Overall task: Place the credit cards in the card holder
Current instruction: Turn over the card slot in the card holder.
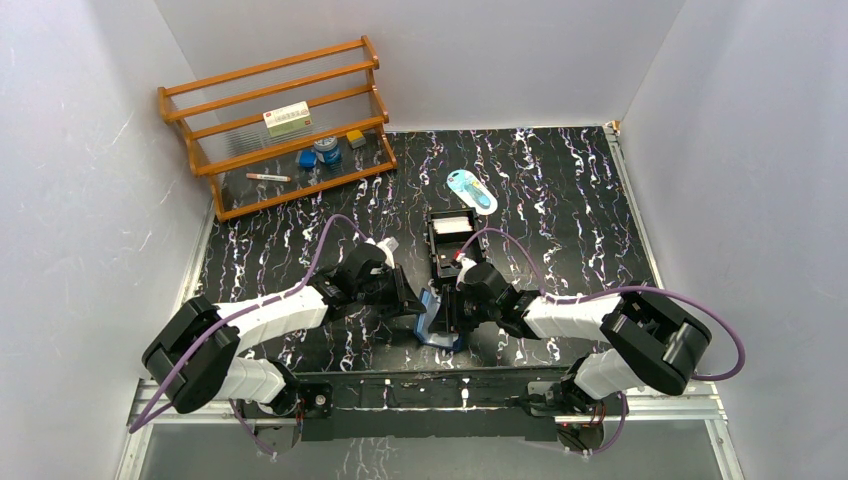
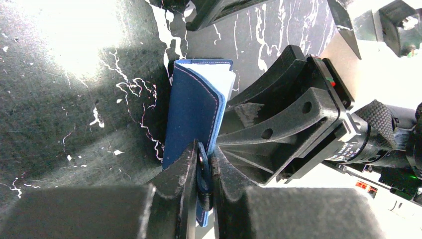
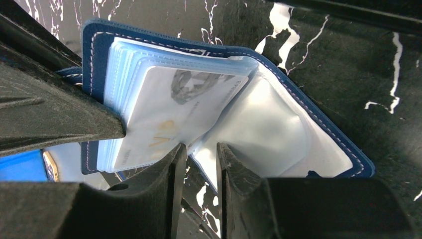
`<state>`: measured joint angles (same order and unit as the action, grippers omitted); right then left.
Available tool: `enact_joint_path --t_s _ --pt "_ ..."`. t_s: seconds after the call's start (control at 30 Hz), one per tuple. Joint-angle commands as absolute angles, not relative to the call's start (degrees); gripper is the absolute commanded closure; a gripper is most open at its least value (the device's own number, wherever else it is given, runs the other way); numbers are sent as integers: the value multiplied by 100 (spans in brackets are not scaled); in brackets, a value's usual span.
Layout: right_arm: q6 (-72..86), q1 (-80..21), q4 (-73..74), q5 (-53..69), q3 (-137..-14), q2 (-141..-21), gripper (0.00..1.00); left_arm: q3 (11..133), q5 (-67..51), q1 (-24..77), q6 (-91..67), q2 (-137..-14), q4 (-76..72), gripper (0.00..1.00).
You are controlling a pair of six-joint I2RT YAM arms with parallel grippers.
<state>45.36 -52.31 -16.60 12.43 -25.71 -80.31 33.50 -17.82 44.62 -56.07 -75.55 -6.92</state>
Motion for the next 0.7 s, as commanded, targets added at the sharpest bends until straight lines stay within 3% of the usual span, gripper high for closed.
enact_joint_path --t_s 0.0,0.2,0.37,0.67 --pt "4420 -5221 -1532 1250 -2630 -8010 62 3367 -2015 4518 -5643 -7462 -1016 100" --pt "4395 -5175 -1521 1274 -2610 -8005 61 3352 -2078 4515 -5659 -7442 -1212 99" --pt "4386 -5147 -1531 1305 -2561 -7966 61 3295 -2098 4518 -5701 -7445 -1350 90" --pt "4358 -5076 -1530 1357 -2496 -7884 61 3203 -2251 4521 -5762 -7578 -1659 100"
